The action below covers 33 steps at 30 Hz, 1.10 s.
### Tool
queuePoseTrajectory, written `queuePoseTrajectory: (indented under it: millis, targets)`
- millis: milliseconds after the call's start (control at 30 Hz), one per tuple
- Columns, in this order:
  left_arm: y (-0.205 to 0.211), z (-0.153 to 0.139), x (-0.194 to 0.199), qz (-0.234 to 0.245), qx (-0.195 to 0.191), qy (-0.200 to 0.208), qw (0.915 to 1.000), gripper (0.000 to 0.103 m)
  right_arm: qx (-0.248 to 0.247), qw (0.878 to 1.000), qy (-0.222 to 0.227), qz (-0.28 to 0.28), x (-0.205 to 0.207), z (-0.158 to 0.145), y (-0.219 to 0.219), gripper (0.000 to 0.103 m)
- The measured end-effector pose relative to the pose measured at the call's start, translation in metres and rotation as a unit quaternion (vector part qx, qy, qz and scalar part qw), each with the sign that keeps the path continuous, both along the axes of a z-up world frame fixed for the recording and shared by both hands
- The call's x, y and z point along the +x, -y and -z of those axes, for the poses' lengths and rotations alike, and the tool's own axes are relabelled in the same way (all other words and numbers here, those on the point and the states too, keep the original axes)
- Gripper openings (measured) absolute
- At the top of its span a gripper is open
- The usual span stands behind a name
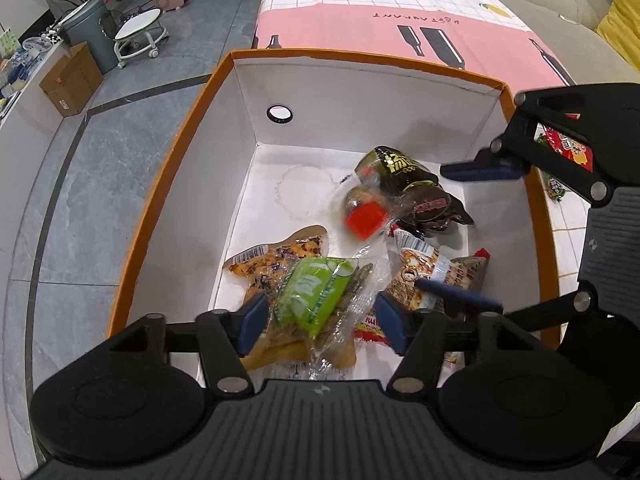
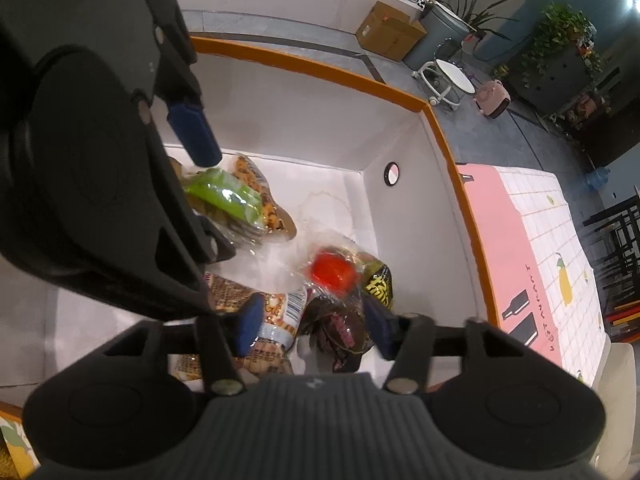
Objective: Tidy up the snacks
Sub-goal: 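Lift both tools out of the box back toward the red chip bag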
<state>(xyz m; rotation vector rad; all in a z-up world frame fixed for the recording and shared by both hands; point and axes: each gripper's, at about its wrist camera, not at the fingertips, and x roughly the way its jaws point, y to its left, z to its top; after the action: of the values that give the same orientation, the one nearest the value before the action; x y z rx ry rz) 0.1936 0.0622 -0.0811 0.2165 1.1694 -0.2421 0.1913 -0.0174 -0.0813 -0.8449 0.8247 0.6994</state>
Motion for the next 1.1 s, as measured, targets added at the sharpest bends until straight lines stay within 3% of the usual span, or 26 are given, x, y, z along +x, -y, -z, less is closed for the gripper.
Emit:
queuePoseTrajectory:
  millis: [267,367,433,467,833,900,1100]
  targets:
    - [-0.003,-0.015,-0.010,-0.002,-0.001,0.020,0.9998,0.081,0.026,1.000,0.004,0.012,-0.009,-0.019,0.004,0.074]
    - [-0.005,-0.026,-0.019,-0.017,-0.010,0.046,0.9987,0.081,0.042,0.999,0.009,0.024,-0.012,-0.027,0.009,0.074]
    - [-0.004,-0.033,-0.027,-0.023,-0.011,0.069,0.9973,0.081,0.054,0.998,0.016,0.034,-0.015,-0.034,0.013,0.085]
    - [-0.004,-0.037,-0.031,-0.024,-0.012,0.079,0.9965,0.081,0.063,0.997,0.022,0.041,-0.017,-0.038,0.016,0.085]
    - [0.007,-0.074,-0.073,-0.060,-0.004,0.171,0.9834,0.082,0.120,0.988,0.061,0.080,-0.044,-0.070,0.038,0.086]
    - [0.010,-0.080,-0.082,-0.071,-0.003,0.191,0.9789,0.082,0.122,0.986,0.080,0.083,-0.055,-0.073,0.042,0.090]
    - [0.027,-0.094,-0.108,-0.080,-0.025,0.222,0.9714,0.082,0.156,0.975,0.107,0.120,-0.087,-0.076,0.067,0.093]
